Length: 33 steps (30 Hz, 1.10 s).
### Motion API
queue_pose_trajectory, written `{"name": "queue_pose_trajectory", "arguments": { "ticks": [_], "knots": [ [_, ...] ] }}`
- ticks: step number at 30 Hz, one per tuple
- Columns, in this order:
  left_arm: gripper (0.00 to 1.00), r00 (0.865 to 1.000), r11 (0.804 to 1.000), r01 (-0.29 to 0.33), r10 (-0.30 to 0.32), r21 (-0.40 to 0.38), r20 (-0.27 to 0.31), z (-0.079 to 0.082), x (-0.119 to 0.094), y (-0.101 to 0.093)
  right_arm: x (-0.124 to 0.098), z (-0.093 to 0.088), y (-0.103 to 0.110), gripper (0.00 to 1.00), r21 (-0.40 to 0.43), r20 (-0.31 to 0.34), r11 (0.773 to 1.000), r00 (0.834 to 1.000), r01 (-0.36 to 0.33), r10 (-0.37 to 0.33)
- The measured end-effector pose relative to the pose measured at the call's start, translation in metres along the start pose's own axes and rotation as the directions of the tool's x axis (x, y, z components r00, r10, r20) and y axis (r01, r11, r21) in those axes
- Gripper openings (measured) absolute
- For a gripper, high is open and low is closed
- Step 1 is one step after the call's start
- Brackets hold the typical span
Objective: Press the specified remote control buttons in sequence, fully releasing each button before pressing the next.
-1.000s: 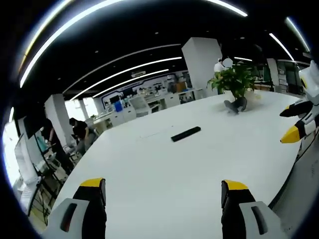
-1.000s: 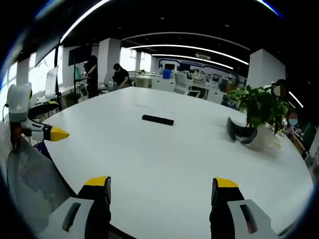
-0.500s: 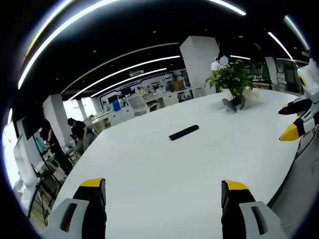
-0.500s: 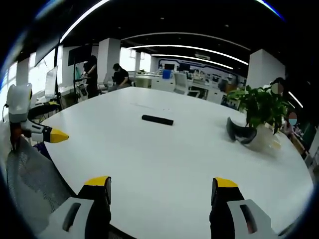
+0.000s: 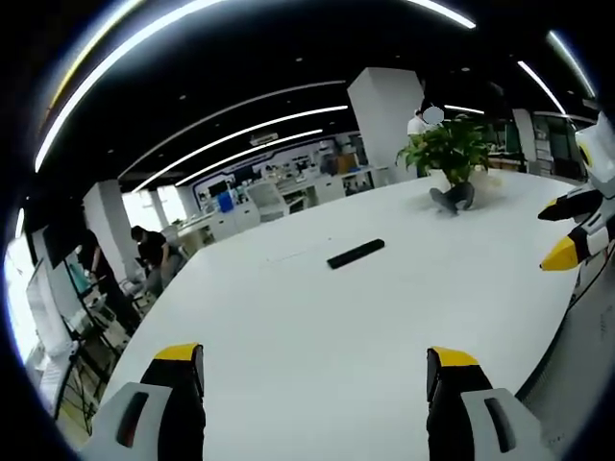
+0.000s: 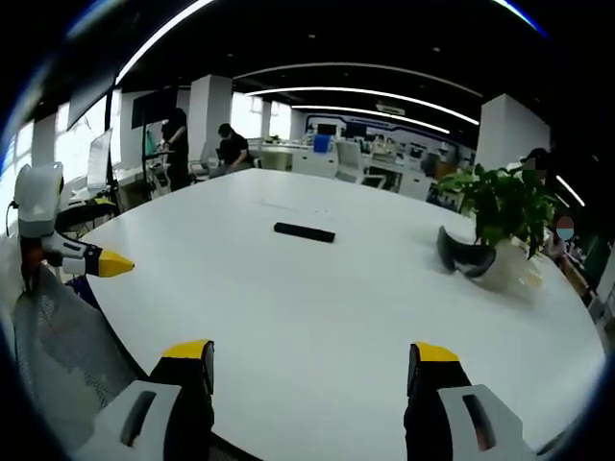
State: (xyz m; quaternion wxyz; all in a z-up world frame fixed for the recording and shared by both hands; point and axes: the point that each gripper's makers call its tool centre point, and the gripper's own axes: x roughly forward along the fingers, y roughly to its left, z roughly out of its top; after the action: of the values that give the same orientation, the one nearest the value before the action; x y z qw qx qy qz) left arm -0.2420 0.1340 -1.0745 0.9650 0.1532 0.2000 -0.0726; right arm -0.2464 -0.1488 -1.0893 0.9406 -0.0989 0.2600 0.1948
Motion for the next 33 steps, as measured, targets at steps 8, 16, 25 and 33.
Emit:
{"name": "queue_pose_trajectory", "arguments": {
  "ticks": [8, 16, 25, 33],
  "knots": [
    [1.00, 1.000, 1.000, -0.006, 0.006, -0.013, 0.022, 0.005, -0.001, 0.003, 0.000, 0.001, 0.000, 0.82, 0.003, 0.007, 1.000, 1.000, -0.002, 0.002],
    [1.00, 0.999, 0.999, -0.029, 0.031, -0.037, 0.045, 0.011, -0.002, 0.011, -0.001, 0.004, 0.003, 0.84, 0.005, 0.022, 1.000, 1.000, -0.017, 0.017],
    [1.00, 0.997, 0.998, -0.040, 0.043, -0.039, 0.061, 0.017, -0.001, 0.016, -0.002, 0.007, 0.002, 0.84, 0.008, 0.035, 1.000, 0.999, -0.014, 0.013],
    [1.00, 0.995, 1.000, -0.011, 0.012, -0.011, 0.099, 0.046, 0.018, 0.017, -0.002, 0.006, 0.002, 0.83, 0.011, 0.031, 1.000, 0.999, -0.013, 0.013]
  ]
}}
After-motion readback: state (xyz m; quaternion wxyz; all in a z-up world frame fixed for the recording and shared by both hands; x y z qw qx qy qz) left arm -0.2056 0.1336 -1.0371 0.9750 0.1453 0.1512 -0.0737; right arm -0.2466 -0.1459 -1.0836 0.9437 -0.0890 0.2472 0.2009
